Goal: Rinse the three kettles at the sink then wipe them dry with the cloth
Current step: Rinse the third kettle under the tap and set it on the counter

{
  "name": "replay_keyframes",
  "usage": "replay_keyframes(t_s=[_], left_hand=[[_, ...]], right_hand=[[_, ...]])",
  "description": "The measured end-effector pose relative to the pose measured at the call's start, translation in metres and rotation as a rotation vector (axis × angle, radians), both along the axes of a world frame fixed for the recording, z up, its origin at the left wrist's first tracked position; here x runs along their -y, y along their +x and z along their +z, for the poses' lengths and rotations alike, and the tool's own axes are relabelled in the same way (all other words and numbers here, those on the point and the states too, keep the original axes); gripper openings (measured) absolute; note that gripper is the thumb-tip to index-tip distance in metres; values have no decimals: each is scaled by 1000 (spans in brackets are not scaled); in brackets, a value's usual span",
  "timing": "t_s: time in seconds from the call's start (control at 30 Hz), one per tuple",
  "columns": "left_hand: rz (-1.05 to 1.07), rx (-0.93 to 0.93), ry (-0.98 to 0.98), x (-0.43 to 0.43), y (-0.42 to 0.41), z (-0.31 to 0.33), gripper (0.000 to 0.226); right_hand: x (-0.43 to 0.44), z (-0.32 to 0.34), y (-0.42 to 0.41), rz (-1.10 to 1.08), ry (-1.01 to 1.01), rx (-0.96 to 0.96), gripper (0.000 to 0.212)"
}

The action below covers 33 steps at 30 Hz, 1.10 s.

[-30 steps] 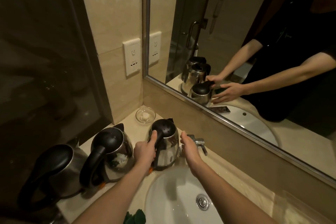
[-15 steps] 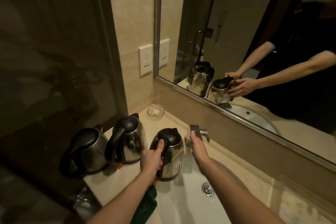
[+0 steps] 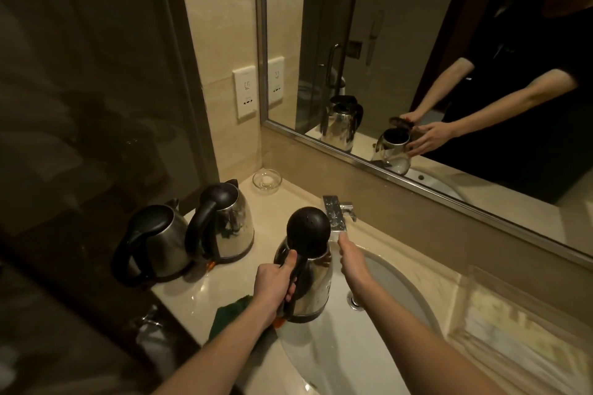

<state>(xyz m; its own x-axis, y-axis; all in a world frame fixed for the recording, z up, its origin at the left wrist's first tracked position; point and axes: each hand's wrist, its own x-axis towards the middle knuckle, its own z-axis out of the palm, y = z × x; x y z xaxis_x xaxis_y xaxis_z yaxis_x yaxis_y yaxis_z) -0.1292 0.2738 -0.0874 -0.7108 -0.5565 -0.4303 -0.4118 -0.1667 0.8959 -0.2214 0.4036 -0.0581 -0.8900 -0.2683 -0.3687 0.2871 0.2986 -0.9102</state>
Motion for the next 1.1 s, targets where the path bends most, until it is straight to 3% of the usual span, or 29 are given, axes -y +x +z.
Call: replay_keyframes(t_s=[0.23,0.57,1.1], left_hand=[[11,-6,-47,-18,-5,-5,55],[55,7,93,-29,-22,-22,60],[60,87,150,-13,-73,-63,61]], right_hand=[[-23,-9,-1,-52,39,39,63],[-44,-18,-18,-102,32,76,61],[-23,-45,-103,-35,63,84,62]])
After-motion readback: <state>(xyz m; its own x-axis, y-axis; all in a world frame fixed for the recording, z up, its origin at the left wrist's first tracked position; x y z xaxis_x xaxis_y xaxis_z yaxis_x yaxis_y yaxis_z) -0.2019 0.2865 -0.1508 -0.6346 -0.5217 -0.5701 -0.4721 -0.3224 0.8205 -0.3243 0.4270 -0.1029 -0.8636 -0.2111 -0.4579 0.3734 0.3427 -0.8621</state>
